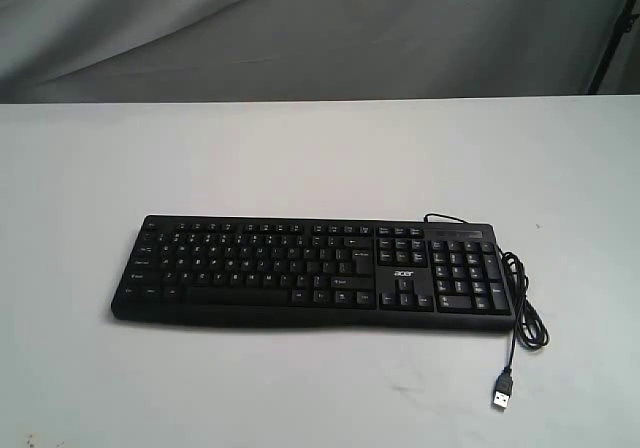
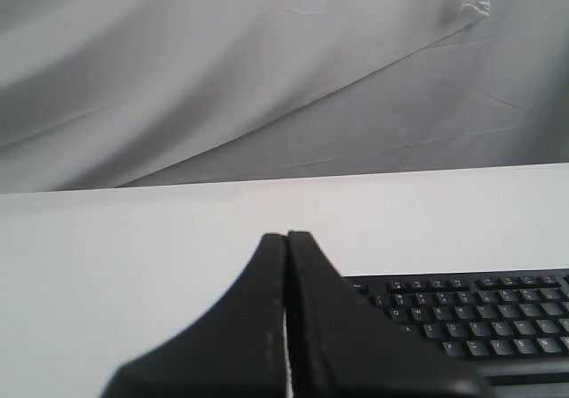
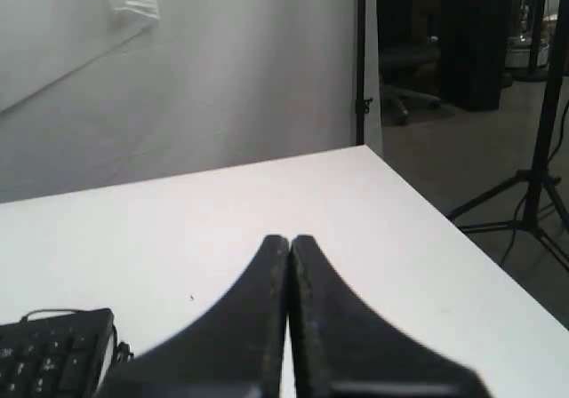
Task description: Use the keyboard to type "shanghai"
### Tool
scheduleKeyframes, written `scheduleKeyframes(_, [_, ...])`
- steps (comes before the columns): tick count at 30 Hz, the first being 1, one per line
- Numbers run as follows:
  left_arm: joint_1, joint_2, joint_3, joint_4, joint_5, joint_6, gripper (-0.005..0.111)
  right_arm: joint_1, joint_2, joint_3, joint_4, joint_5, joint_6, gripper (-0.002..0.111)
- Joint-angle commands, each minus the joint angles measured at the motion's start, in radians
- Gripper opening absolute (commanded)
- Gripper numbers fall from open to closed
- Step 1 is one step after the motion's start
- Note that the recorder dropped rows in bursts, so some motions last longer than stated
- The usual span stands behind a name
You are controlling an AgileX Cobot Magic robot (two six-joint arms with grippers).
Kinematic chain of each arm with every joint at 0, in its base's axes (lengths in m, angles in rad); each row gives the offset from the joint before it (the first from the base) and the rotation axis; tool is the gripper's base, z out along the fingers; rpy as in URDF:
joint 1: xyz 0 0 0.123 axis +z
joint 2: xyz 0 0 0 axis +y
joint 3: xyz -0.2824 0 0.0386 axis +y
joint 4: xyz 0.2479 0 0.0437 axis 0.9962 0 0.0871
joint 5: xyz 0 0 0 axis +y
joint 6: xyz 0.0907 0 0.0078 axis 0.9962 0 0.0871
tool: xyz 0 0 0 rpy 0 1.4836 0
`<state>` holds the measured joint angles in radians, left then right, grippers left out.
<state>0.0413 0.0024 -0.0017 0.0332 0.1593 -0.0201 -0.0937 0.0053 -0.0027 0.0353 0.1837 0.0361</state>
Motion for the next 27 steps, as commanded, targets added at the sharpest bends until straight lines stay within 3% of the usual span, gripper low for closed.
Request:
scheduleKeyframes(1, [-0.006, -0.002, 0.002, 0.0, -0.006, -0.003, 0.0, -0.022, -0.005, 0.003, -0.035, 0.1, 0.006, 0.0])
scheduleKeyframes(27, [-0.006, -0.002, 0.002, 0.0, -0.006, -0.003, 0.0, -0.034, -0.005, 0.003, -0.035, 0.154, 0.011, 0.0])
